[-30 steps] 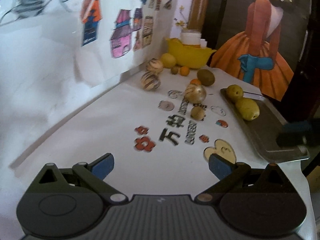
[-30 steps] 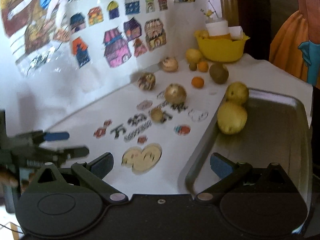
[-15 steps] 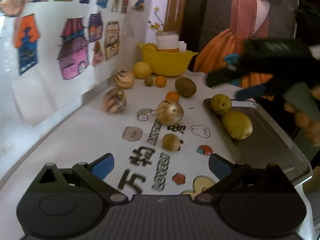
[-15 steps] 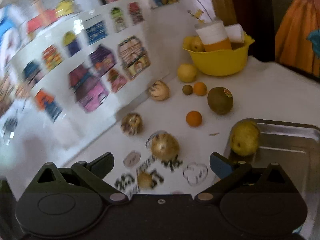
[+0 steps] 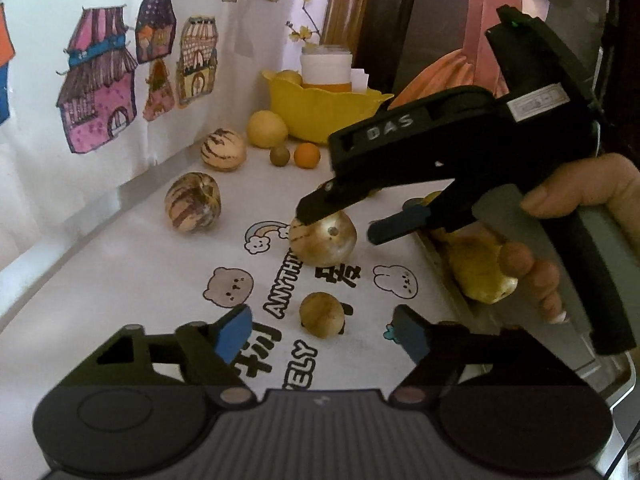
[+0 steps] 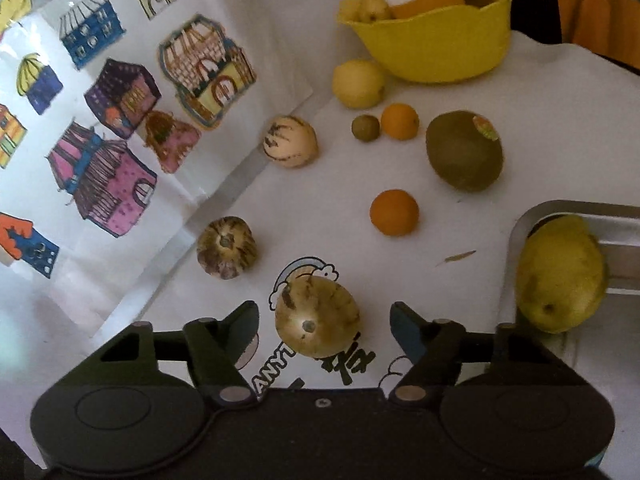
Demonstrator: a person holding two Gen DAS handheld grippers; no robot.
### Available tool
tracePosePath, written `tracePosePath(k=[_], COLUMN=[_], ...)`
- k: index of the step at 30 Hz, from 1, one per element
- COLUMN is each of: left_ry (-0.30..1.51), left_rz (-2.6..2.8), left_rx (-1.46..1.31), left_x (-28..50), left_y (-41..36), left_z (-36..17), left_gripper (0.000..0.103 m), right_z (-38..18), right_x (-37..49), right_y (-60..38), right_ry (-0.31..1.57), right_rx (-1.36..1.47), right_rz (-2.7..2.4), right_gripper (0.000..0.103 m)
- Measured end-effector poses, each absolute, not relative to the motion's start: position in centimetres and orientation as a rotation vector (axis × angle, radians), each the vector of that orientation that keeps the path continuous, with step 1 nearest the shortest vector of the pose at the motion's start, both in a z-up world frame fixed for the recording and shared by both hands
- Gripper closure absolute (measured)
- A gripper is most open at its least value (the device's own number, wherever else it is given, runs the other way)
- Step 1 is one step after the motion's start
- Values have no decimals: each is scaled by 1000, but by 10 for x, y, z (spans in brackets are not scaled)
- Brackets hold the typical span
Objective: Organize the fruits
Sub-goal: 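Grasp the cream striped fruit with the right tool while the left tool grasps a small brown fruit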
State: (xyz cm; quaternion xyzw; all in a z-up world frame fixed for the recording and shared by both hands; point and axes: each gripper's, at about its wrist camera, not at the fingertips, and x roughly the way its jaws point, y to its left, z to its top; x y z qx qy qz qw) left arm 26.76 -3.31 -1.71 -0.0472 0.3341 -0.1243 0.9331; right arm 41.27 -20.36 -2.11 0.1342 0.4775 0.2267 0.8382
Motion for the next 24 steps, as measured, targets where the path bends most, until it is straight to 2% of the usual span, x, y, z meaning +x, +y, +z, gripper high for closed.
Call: tracePosePath(k=[7, 11, 21, 24], left_ry=[703, 714, 717, 719], left_rz=[-249, -243, -241, -243], left_rx=[-113, -129, -110, -114], left_x=[280, 285, 288, 288], left_y=[-36, -36, -38, -37], left_z=[-23, -26, -28, -28], left_gripper=[38, 44, 72, 74], right_z=[-28, -29, -30, -31], right_x=[416, 417, 418, 416], right_y=[-195, -196, -194, -195], right_ry=[1004, 1004, 993, 986], right_rx=[260, 275, 301, 312], right_rz=[484, 490, 513, 515], right_gripper=[40, 41, 51, 51])
